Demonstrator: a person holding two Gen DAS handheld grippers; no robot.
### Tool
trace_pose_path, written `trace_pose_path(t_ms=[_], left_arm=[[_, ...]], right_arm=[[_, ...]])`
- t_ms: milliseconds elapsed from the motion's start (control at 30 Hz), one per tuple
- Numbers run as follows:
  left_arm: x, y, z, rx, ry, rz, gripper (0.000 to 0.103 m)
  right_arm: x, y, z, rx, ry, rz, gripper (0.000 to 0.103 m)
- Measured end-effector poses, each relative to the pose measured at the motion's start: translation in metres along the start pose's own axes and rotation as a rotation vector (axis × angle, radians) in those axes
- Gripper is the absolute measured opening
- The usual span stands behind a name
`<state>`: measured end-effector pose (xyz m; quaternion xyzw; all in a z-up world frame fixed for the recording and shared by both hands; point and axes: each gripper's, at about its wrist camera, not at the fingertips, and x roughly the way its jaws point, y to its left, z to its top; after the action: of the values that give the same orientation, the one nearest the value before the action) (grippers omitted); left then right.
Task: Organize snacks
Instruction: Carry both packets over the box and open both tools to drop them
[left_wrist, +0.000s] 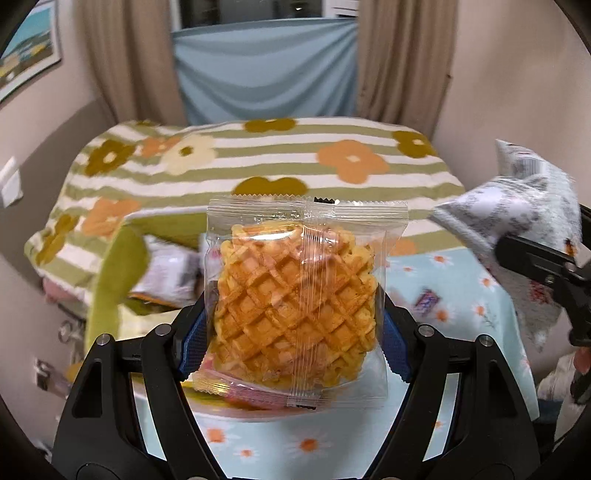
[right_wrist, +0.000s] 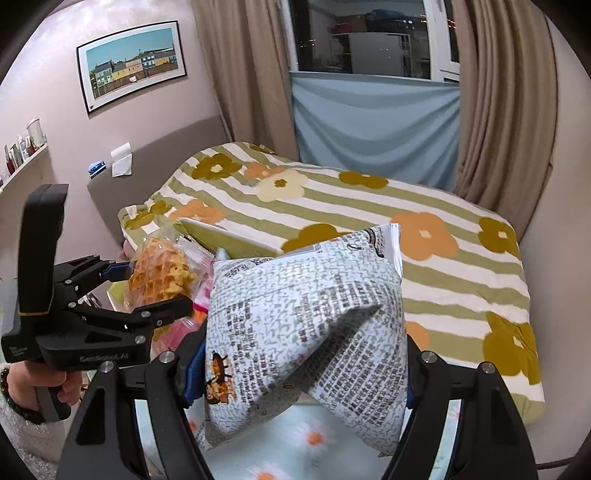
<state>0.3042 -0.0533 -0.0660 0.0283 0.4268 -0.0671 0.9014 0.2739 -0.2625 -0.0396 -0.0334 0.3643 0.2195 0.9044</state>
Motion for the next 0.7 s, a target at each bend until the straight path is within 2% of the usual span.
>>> trace_pose_path(t_ms=[333,567,667,700], left_arm=[[0.018,0.137,0.006,-0.133,0.027,0.082,0.075],[0.059,0.192,0.004,-0.162,0.091,0.081,0.075],[0.077,0.201,0.004,-0.170,0.123,0.044,0.080],[0.082,0.201,0.004,-0.167,0.133,0.042,0.091]], right_arm=[[0.057,0.074,0.035,0.041,0.013,0.023,0.073],[0.096,0.103,0.040,0.078,0.059,0.021,0.073],[0.107,0.110,0.038,0.097,0.081,0.008,0.073],[0.111,0.112,0.037,0.102,0.090,0.006,0.073]])
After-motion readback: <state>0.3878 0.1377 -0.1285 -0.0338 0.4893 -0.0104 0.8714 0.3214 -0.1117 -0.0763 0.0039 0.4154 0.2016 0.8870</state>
